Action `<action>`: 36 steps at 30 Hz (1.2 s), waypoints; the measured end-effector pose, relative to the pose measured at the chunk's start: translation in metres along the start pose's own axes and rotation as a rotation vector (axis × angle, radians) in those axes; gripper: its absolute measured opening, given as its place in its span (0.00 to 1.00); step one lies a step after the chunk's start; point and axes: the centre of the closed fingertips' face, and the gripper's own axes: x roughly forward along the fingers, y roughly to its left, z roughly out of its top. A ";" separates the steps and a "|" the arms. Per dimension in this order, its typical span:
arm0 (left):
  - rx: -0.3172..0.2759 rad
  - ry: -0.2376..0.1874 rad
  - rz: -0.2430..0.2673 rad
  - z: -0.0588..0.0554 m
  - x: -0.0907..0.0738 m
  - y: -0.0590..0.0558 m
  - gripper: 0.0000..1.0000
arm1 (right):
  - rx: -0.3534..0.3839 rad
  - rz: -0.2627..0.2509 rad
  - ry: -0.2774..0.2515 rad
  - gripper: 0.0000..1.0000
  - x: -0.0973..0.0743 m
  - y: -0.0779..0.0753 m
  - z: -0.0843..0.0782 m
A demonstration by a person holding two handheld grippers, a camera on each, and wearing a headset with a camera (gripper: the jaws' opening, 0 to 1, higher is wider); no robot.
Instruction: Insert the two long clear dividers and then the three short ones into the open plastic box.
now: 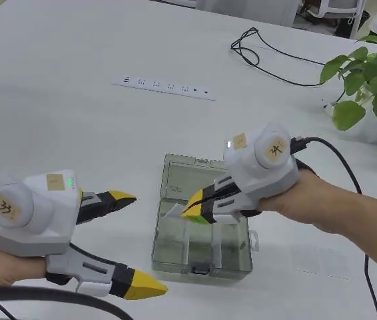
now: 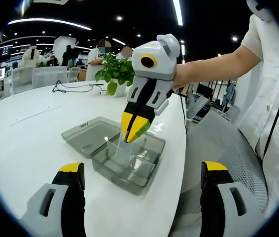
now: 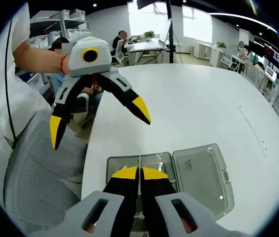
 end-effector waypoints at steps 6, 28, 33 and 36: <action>-0.005 -0.003 -0.002 0.000 0.001 0.000 1.00 | -0.042 -0.004 0.031 0.02 0.011 0.002 0.001; -0.015 -0.002 0.001 -0.003 0.001 0.000 1.00 | -0.083 0.001 0.153 0.02 0.044 0.002 -0.021; -0.015 0.001 0.001 -0.003 0.000 0.000 1.00 | -0.097 0.003 0.185 0.02 0.048 0.002 -0.023; -0.015 0.004 0.000 -0.004 0.001 -0.001 1.00 | -0.112 0.004 0.204 0.02 0.050 0.003 -0.025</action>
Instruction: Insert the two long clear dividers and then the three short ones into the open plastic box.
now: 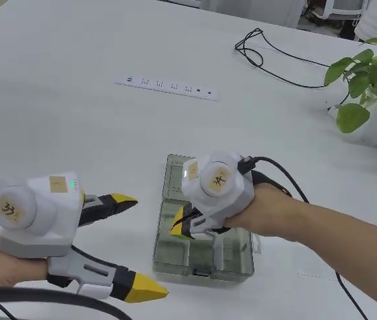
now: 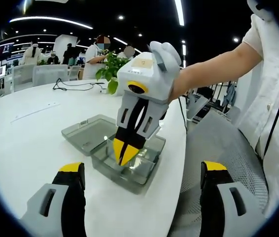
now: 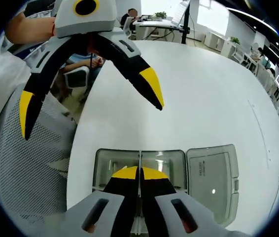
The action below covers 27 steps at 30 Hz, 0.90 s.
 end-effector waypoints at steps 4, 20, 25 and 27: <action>0.001 0.002 -0.001 0.000 0.001 0.000 1.00 | -0.002 0.002 0.008 0.02 -0.001 0.000 -0.001; 0.003 0.010 0.015 -0.006 0.000 0.003 1.00 | 0.007 -0.021 0.004 0.07 -0.001 0.000 -0.001; -0.003 0.009 0.018 -0.007 0.000 0.003 1.00 | 0.061 -0.038 -0.057 0.10 -0.013 -0.003 0.008; -0.004 0.005 0.021 -0.006 -0.001 0.003 1.00 | 0.083 -0.047 -0.088 0.12 -0.020 -0.005 0.011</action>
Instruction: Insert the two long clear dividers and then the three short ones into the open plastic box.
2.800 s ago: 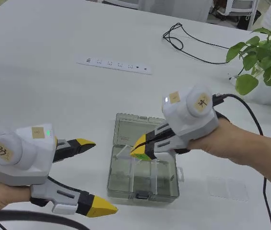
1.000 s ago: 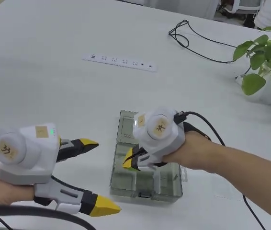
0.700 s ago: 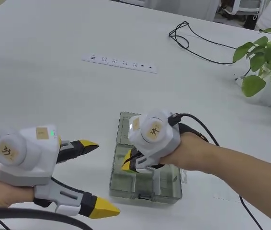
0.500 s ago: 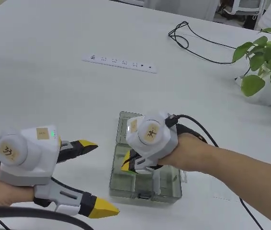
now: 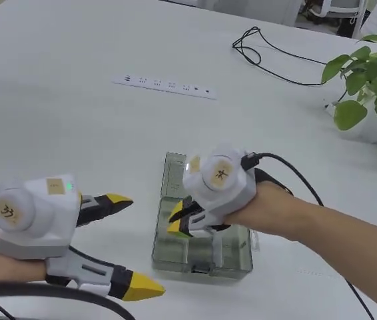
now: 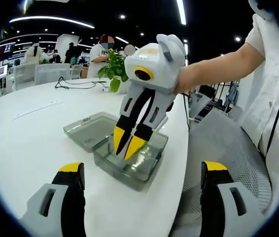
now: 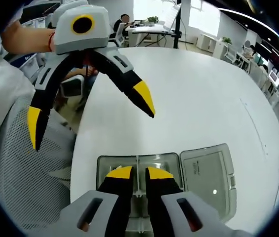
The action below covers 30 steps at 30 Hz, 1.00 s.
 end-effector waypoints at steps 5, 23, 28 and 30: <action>-0.014 -0.023 0.009 0.004 -0.001 0.001 1.00 | 0.058 -0.022 -0.075 0.18 -0.021 -0.004 0.007; -0.047 -0.070 0.036 0.012 -0.007 0.004 1.00 | 0.135 -0.079 -0.152 0.36 -0.099 -0.008 -0.027; -0.047 -0.074 0.039 0.014 -0.008 0.004 1.00 | 0.161 -0.098 -0.104 0.42 -0.118 -0.014 -0.067; -0.048 -0.075 0.039 0.014 -0.008 0.004 1.00 | 0.167 -0.105 -0.083 0.43 -0.124 -0.012 -0.081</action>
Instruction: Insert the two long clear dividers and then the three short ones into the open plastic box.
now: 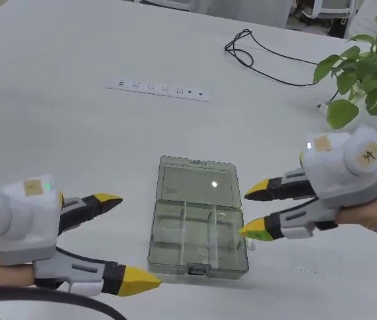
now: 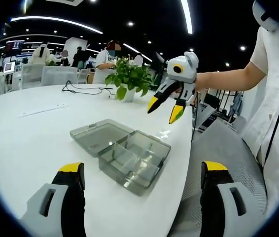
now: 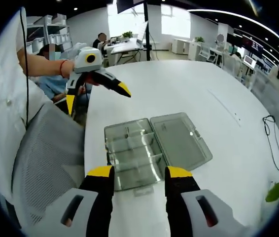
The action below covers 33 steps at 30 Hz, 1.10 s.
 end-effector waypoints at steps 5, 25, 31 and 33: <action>0.001 0.004 -0.006 -0.001 0.000 -0.002 1.00 | 0.014 -0.012 0.062 0.47 -0.011 -0.001 -0.035; -0.005 0.008 -0.006 -0.001 -0.001 -0.001 1.00 | -0.097 0.019 0.357 0.55 -0.005 -0.013 -0.142; -0.008 0.011 -0.006 -0.003 -0.001 0.000 1.00 | -0.140 0.023 0.420 0.51 0.001 -0.020 -0.160; -0.007 0.014 -0.006 -0.004 -0.001 0.000 1.00 | -0.144 0.025 0.423 0.50 0.002 -0.022 -0.161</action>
